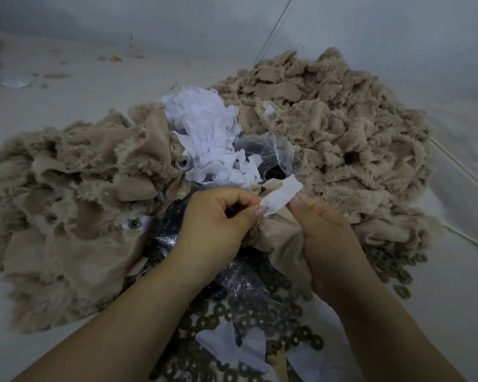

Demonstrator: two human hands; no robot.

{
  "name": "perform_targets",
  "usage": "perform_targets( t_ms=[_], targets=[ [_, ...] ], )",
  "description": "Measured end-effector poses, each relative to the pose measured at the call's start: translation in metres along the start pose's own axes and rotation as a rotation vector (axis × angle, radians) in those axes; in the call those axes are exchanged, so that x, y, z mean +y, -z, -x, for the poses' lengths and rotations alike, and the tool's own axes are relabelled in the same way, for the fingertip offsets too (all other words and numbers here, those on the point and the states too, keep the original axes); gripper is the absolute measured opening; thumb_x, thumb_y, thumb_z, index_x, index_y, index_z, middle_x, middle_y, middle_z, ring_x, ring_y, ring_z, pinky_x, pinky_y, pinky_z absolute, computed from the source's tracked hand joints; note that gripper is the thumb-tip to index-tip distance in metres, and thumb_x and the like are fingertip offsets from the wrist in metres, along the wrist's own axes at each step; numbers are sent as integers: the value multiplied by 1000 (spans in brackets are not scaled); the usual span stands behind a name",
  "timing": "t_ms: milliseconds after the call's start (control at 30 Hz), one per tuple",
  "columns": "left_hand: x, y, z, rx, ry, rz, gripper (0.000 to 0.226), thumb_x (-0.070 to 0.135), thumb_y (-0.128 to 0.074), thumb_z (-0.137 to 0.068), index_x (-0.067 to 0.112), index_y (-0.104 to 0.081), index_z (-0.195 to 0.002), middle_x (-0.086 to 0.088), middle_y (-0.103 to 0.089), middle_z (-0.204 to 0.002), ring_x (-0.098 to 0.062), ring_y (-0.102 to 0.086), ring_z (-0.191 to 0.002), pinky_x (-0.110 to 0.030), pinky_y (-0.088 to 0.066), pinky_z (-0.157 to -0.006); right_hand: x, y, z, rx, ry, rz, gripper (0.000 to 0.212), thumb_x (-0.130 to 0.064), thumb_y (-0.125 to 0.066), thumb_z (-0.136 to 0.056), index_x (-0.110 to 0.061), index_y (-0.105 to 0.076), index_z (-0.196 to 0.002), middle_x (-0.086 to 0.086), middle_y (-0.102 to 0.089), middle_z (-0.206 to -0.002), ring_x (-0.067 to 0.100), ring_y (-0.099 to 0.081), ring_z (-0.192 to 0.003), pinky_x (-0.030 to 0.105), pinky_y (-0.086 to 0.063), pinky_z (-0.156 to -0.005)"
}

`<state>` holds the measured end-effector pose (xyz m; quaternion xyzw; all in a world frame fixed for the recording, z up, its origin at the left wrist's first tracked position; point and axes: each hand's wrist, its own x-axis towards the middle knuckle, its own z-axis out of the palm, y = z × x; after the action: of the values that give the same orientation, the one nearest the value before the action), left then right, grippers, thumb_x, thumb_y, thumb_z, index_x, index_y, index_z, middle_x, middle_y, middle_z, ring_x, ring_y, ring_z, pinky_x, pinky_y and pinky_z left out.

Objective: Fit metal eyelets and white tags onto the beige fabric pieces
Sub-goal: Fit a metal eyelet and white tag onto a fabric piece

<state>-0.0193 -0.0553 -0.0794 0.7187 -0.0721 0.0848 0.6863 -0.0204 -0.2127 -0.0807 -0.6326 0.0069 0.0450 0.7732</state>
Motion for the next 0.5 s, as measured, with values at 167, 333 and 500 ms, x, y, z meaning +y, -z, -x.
perform_targets(
  t_ms=[167, 333, 500],
  targets=[
    [3, 0, 2, 39, -111, -213, 24, 7, -78, -82, 26, -72, -68, 8, -68, -70, -4, -62, -61, -21, -49, -59, -8, -3, 9, -1, 27, 96, 62, -63, -64, -81, -4, -75, -98, 40, -63, -105, 52, -65, -93, 59, -56, -84],
    [2, -1, 4, 20, -152, -199, 19, 17, -86, -73, 17, -67, -69, 5, -66, -66, -7, -58, -57, -23, -48, -53, -8, -6, 8, -77, -81, -254, 38, -21, -66, -83, 10, -67, -106, 32, -70, -105, 40, -70, -97, 40, -60, -75],
    [1, -4, 4, -25, -59, -43, 22, 29, -84, -72, 14, -67, -76, 1, -65, -64, -7, -57, -56, -23, -51, -51, -11, -7, 9, -183, -184, -451, 37, -20, -61, -91, 10, -66, -113, 33, -66, -114, 41, -68, -105, 43, -59, -81]
  ],
)
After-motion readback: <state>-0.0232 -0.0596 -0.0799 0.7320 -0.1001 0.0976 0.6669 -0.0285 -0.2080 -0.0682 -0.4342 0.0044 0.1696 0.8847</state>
